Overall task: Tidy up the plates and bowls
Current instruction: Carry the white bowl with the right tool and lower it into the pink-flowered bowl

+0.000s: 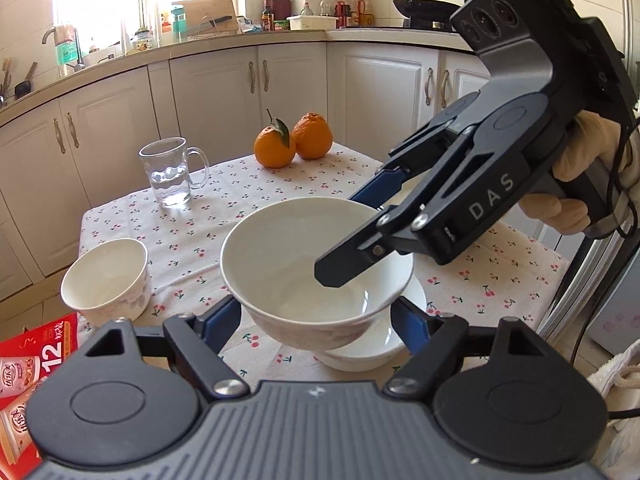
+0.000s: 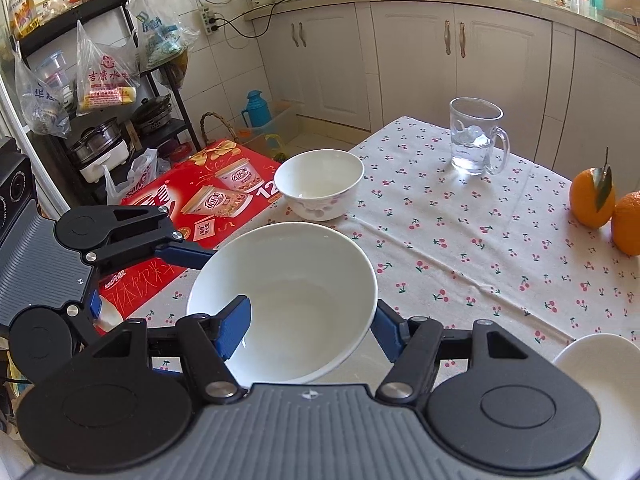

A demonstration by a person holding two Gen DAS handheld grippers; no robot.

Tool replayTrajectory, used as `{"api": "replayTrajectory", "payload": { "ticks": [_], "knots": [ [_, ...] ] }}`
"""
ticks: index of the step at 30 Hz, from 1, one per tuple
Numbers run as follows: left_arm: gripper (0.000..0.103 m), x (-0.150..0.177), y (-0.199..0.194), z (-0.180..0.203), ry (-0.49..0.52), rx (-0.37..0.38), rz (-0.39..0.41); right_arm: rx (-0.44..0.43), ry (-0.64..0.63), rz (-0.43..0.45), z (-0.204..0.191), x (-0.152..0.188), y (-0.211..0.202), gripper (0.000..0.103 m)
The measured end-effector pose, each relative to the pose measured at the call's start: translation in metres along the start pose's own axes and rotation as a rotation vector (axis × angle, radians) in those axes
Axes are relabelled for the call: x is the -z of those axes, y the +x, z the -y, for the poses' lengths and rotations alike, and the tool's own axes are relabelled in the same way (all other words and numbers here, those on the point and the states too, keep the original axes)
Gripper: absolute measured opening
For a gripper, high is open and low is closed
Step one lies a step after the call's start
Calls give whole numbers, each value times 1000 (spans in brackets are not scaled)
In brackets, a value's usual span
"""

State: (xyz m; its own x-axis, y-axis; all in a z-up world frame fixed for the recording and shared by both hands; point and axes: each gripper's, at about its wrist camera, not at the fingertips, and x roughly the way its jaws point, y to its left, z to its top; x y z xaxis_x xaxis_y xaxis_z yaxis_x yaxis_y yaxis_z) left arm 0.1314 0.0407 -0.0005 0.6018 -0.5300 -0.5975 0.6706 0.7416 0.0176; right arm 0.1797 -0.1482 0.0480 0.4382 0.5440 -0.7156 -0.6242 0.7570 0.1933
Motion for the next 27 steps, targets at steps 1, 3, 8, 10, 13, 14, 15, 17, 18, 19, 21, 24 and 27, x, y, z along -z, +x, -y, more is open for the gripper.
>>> {"api": "replayTrajectory", "payload": {
  "ticks": [1, 3, 8, 10, 13, 14, 15, 17, 18, 19, 21, 24, 27],
  "knots": [
    [82, -1, 2, 2, 1, 7, -2, 5, 7, 2, 2, 2, -2, 72],
    [82, -2, 7, 5, 5, 19, -6, 16, 16, 4, 6, 6, -6, 73],
    [82, -2, 18, 9, 1, 46, -28, 32, 41, -1, 14, 16, -8, 73],
    [82, -1, 21, 10, -1, 52, -36, 33, 50, -4, 17, 19, -7, 73],
    [81, 0, 25, 11, -8, 59, -46, 35, 60, -10, 20, 23, -5, 73],
    [82, 1, 26, 11, -9, 60, -50, 36, 62, -12, 21, 24, -4, 73],
    [82, 2, 27, 12, -10, 62, -53, 37, 64, -15, 22, 25, -2, 73],
    [82, 2, 29, 12, -10, 64, -60, 35, 69, -18, 23, 26, -1, 73],
    [82, 3, 30, 12, -11, 66, -62, 35, 73, -21, 24, 28, 0, 73],
    [82, 3, 31, 11, -11, 68, -64, 35, 75, -23, 25, 28, 1, 73],
    [82, 4, 32, 11, -13, 71, -69, 36, 75, -27, 25, 30, 2, 73],
    [82, 4, 34, 11, -12, 73, -76, 34, 80, -29, 25, 32, 3, 73],
    [82, 5, 36, 11, -13, 75, -81, 35, 82, -32, 25, 33, 4, 73]
  ]
}}
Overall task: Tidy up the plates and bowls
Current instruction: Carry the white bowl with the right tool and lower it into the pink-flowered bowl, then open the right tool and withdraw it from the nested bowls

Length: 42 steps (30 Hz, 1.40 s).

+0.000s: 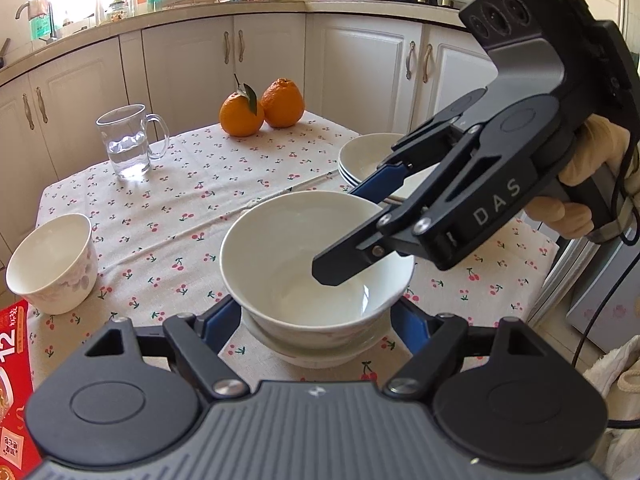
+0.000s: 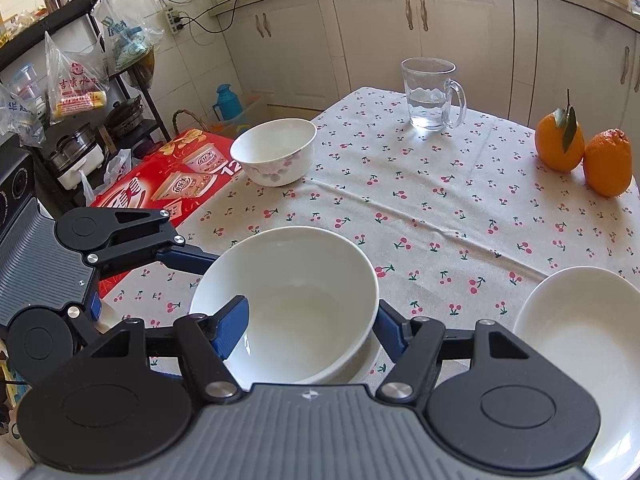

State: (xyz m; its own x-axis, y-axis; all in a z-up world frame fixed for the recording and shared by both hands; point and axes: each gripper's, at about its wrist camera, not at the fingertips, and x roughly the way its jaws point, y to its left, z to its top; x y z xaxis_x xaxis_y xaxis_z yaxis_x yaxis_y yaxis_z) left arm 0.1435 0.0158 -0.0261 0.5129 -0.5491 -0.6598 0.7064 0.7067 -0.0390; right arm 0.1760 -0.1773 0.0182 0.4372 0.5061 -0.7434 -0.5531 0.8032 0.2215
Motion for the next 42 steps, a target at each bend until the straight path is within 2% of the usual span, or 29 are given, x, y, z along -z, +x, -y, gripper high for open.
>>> {"api": "replayTrajectory", "payload": {
  "ticks": [21, 24, 26, 31, 37, 42],
  "knots": [
    [82, 1, 5, -2, -3, 7, -6, 20, -16, -15, -1, 4, 9, 74],
    [83, 1, 6, -2, -2, 8, -12, 22, -20, -16, -2, 4, 9, 76],
    [85, 2, 4, -2, 1, 5, -4, 29, -24, -16, -3, 5, 9, 83],
    [88, 2, -4, -4, -2, 2, 13, 34, -46, -8, -7, 7, 7, 92],
    [88, 10, -15, -8, -17, -7, 8, 86, -90, 5, -15, 16, 2, 97],
    [89, 18, -23, -14, -40, -23, 9, 102, -71, 10, -13, 22, 0, 98]
  ]
}}
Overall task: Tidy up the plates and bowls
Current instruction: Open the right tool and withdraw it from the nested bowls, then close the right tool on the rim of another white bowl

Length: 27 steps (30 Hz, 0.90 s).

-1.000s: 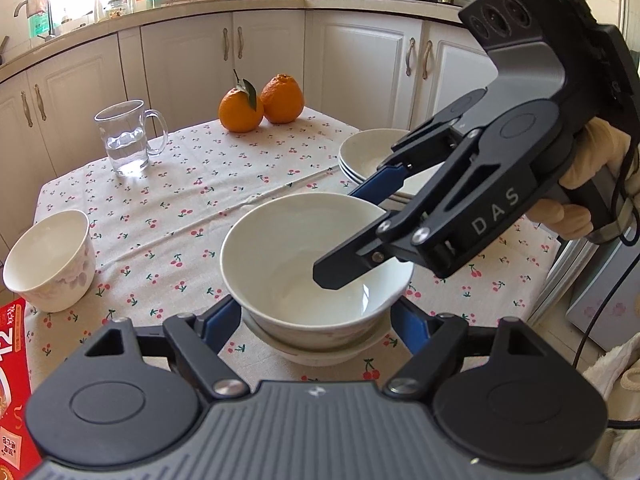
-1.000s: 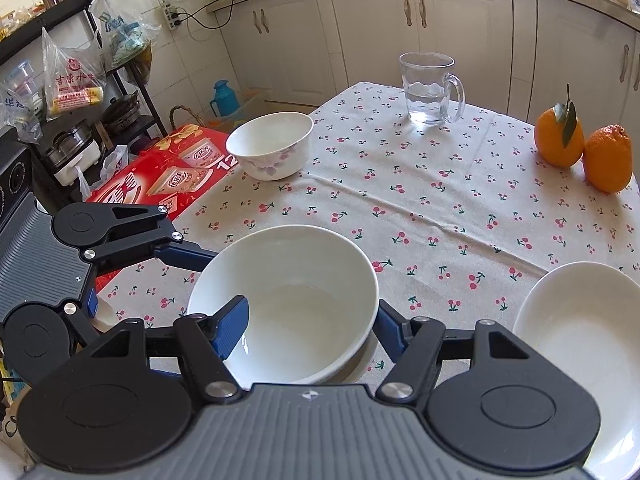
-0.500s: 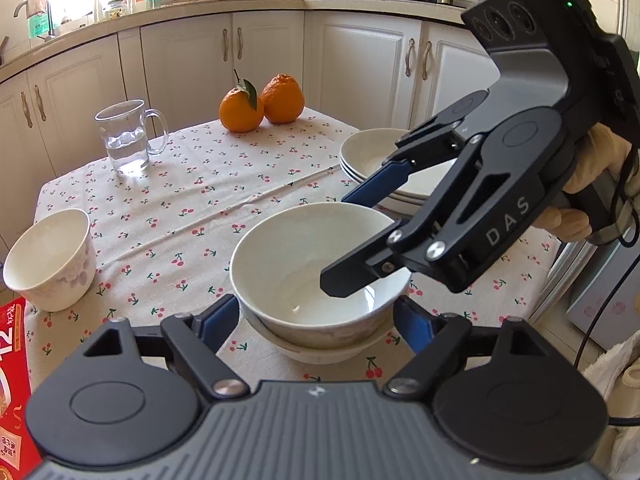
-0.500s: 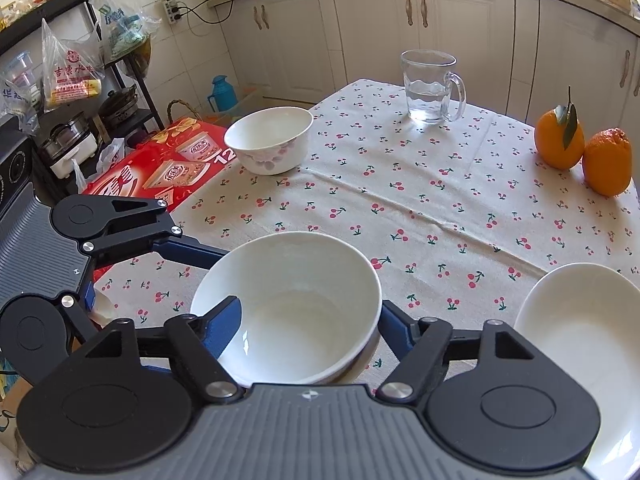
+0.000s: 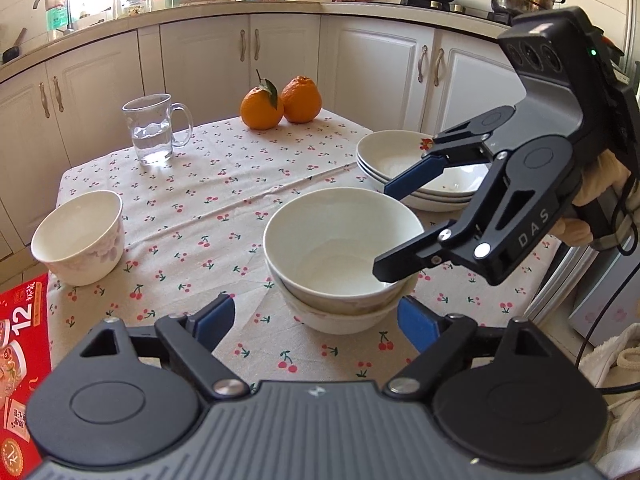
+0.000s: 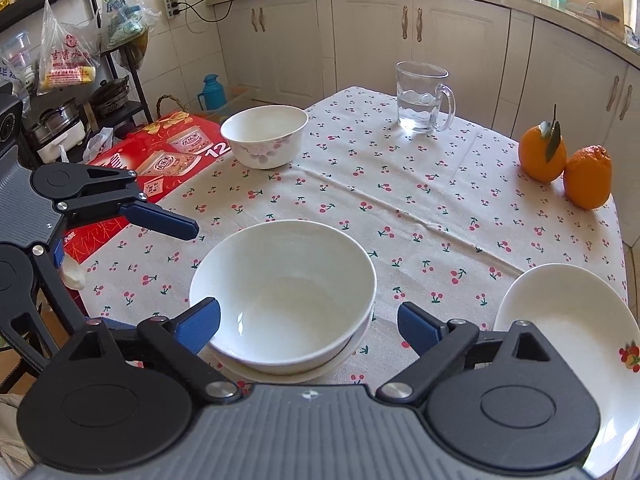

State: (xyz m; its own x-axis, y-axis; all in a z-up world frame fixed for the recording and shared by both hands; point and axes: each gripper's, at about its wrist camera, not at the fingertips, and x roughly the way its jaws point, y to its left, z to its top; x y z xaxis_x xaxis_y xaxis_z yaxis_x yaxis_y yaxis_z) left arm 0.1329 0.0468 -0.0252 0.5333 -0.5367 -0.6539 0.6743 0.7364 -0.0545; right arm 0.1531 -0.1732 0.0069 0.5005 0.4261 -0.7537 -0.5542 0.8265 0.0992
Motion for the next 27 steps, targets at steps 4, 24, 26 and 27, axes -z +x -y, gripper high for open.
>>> {"api": "replayTrajectory", "payload": {
  "ticks": [4, 24, 26, 27],
  "knots": [
    [93, 5, -6, -8, -17, -22, 16, 8, 7, -5, 0, 1, 0, 99],
    [97, 4, -12, -121, -98, -270, 74, 8, -224, -11, -34, -108, 41, 103],
    [97, 2, -5, -133, -100, -286, 71, 1, -235, -21, -34, -120, 53, 103],
    [97, 1, -1, -139, -102, -290, 69, -7, -237, -25, -33, -125, 58, 103]
  ]
}}
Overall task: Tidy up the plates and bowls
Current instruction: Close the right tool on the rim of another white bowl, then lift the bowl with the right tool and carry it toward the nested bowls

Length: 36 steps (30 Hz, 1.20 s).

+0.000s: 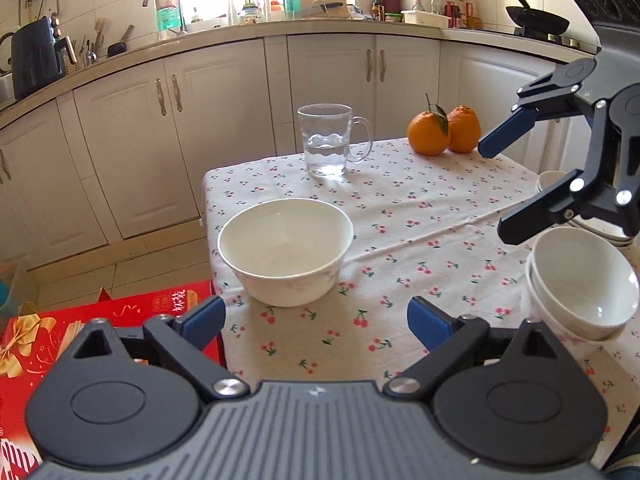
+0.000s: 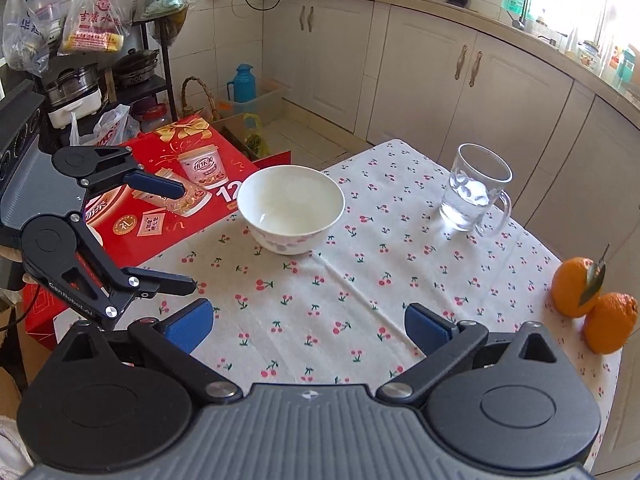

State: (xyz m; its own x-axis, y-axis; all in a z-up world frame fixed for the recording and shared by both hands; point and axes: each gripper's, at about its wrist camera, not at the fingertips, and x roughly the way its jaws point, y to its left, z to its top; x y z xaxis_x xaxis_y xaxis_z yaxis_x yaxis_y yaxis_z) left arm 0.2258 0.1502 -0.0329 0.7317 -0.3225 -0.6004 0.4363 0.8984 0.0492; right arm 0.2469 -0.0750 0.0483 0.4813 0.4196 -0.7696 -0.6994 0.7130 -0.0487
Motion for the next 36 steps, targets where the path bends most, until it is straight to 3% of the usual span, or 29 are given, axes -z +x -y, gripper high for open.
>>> {"api": "replayTrajectory", "payload": {
  "ticks": [7, 17, 26, 33, 36],
  "knots": [
    [97, -5, 38, -20, -16, -3, -21, -78, 12, -37, 18, -39, 38, 103],
    [95, -6, 66, -29, -14, 19, -26, -161, 12, -77, 32, -69, 95, 100],
    [89, -7, 70, -27, -4, 35, -14, -200, 50, -116, 40, -79, 139, 84],
    [89, -7, 70, -29, -9, 46, -11, -227, 84, -112, 45, -77, 149, 78],
    [89, -9, 70, -28, -6, 48, -11, -249, 95, -110, 46, -79, 152, 70]
  ]
}}
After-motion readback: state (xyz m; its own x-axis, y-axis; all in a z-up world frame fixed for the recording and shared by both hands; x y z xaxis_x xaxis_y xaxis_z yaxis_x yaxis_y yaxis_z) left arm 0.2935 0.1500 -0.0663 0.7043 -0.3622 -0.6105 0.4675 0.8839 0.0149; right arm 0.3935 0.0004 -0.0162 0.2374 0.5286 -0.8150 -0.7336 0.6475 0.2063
